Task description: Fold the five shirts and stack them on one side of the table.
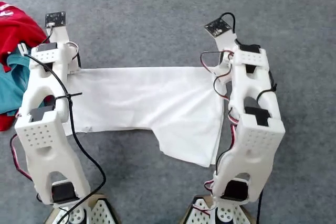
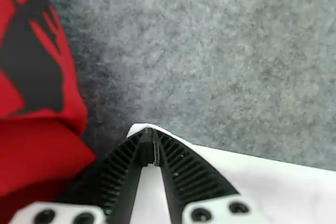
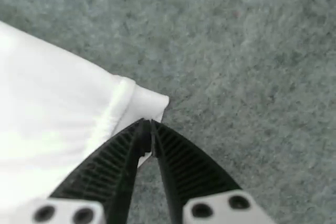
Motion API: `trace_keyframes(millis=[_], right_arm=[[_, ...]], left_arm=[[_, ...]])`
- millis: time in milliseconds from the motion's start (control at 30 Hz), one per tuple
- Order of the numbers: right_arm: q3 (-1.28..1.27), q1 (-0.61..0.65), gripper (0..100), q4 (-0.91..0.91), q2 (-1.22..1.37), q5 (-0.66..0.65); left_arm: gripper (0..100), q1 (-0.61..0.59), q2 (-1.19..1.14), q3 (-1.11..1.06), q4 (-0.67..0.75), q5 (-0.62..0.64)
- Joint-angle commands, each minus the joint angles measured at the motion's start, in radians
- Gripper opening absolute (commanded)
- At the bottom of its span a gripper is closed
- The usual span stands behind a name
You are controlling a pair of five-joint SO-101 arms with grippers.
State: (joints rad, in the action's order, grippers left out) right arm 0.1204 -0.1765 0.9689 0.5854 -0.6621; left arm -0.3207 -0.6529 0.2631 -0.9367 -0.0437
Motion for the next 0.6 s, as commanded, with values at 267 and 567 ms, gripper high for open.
trace_keyframes(millis=[267,567], right_arm=[[0.142,-0.046,1.5,0.089,0.051,-0.009],[0.142,-0.038,1.5,0.117,0.03,-0.008]], left_arm=[[3,-0.035,0.054,0.088,-0.071,0.008],[3,-0.093,0.18,0.084,-0.195,0.008]])
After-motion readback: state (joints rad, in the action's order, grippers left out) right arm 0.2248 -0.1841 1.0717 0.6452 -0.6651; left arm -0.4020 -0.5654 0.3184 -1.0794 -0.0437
